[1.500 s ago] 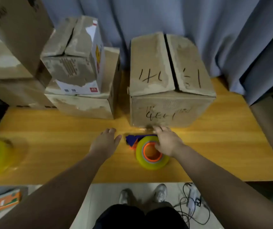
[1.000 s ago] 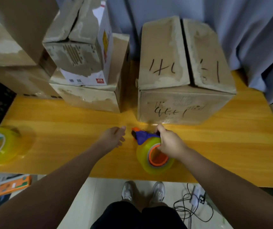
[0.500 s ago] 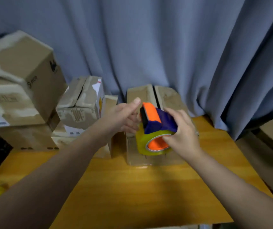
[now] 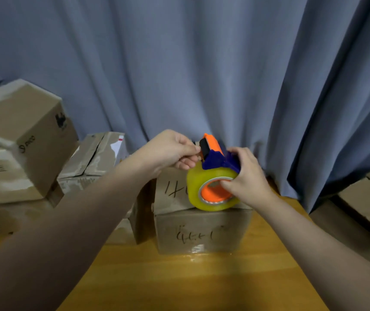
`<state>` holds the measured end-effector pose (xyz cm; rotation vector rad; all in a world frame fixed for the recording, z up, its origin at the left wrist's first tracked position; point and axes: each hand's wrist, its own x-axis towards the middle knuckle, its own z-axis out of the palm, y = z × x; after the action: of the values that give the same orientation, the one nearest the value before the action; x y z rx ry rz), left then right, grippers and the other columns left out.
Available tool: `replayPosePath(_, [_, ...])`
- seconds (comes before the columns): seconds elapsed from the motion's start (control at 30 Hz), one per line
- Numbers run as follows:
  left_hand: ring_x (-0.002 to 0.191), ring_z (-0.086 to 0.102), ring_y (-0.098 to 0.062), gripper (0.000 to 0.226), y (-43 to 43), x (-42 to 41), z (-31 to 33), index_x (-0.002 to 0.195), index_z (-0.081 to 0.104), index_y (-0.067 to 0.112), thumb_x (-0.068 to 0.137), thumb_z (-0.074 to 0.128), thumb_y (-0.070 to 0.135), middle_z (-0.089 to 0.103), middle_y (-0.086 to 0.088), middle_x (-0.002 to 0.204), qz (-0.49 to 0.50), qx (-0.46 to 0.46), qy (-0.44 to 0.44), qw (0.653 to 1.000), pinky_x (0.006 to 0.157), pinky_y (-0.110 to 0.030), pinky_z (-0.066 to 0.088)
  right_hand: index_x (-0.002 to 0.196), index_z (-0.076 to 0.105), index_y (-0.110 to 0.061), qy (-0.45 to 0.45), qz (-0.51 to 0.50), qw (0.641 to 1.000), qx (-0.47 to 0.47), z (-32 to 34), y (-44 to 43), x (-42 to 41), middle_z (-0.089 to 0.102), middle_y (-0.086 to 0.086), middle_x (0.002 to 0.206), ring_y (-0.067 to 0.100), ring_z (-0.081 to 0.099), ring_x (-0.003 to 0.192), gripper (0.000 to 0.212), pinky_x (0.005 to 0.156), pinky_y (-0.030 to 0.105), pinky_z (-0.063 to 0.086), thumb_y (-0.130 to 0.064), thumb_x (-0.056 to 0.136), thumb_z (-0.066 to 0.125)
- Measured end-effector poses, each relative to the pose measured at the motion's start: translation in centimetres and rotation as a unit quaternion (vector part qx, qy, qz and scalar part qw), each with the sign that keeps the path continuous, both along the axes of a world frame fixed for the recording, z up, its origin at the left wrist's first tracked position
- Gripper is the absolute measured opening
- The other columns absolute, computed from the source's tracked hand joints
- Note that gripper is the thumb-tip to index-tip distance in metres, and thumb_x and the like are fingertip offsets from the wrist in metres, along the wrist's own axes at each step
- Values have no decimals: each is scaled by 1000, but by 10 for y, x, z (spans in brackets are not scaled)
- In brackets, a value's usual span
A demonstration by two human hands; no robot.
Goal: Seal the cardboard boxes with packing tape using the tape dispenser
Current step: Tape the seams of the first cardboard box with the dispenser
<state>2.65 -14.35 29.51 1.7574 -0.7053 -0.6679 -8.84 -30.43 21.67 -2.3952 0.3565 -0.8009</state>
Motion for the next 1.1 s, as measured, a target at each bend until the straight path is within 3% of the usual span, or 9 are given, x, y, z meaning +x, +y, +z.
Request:
replayPosePath(0.13, [39, 52, -3, 21, -32, 17, 19, 70, 62, 4, 90, 63, 10, 60, -1, 50, 1, 93, -34, 995, 39, -12, 44, 116, 44, -21, 38, 85, 991, 100, 1, -25, 7, 54, -4, 109, 12, 57, 98, 64, 87, 34, 49, -4, 65, 78])
replayPosePath(0.23, [34, 48, -2, 21, -44, 27, 33, 70, 61, 2, 90, 64, 10, 57, 1, 43, 5, 142, -50, 989, 37, -11, 41, 129, 35, -38, 26, 154, 976, 151, 5, -38, 14, 60, -3, 109, 13, 63, 91, 82, 84, 37, 53, -2, 68, 76])
replayPosePath(0.3, [33, 48, -2, 20, -46, 32, 35, 71, 61, 2, 89, 64, 9, 56, 2, 42, 20, 156, -59, 986, 37, -11, 42, 139, 12, -61, 73, 178, 978, 79, 13, -46, 21, 56, -3, 116, 14, 60, 93, 102, 82, 32, 51, -14, 72, 73])
replayPosePath(0.4, [35, 49, -1, 19, -42, 40, 29, 73, 62, 2, 90, 63, 11, 57, 1, 45, 56, 155, -63, 984, 40, -11, 44, 133, -15, -65, 180, 134, 962, -158, 28, -63, 28, 39, -8, 102, 14, 43, 87, 102, 76, 27, 34, -32, 81, 66])
replayPosePath(0.57, [41, 55, -2, 18, -34, 49, 19, 82, 66, 1, 90, 64, 17, 63, -6, 62, 111, 154, -79, 979, 44, -11, 47, 145, -10, -52, 216, 103, 930, -278, 33, -78, 29, 30, -7, 93, 12, 34, 78, 89, 74, 25, 27, -41, 89, 58])
replayPosePath(0.8, [53, 66, -13, 52, -17, 66, -17, 132, 44, 4, 94, 54, 40, 63, -11, 97, 211, 109, -75, 969, 43, -19, 50, 129, -5, -72, 182, 92, 974, -95, 21, -81, 46, 50, 1, 101, 20, 54, 85, 100, 76, 35, 47, -34, 76, 69])
replayPosePath(0.9, [91, 61, -20, 43, -3, 88, -62, 138, 40, 23, 97, 51, 31, 56, -5, 116, 155, 170, -197, 953, 76, -32, 53, 140, 12, -63, 150, 83, 985, 3, 12, -84, 56, 60, 2, 107, 18, 59, 81, 100, 76, 36, 52, -22, 71, 73])
replayPosePath(1.0, [141, 22, -28, 66, 10, 101, -122, 141, 24, 44, 85, 58, 56, 23, 0, 152, -78, 315, -327, 888, 110, -45, 30, 149, 26, -37, 114, 74, 985, 103, 0, -85, 59, 64, -8, 112, 9, 60, 83, 96, 77, 24, 50, -10, 71, 76])
replayPosePath(1.1, [143, -17, -23, 98, 8, 82, -162, 149, -4, 41, 68, 21, 91, -22, 4, 156, -160, 396, -304, 852, 117, -48, 4, 147, 34, -21, 80, 11, 980, 183, -16, -85, 52, 58, -8, 120, 11, 59, 107, 90, 93, 28, 47, -6, 70, 78])
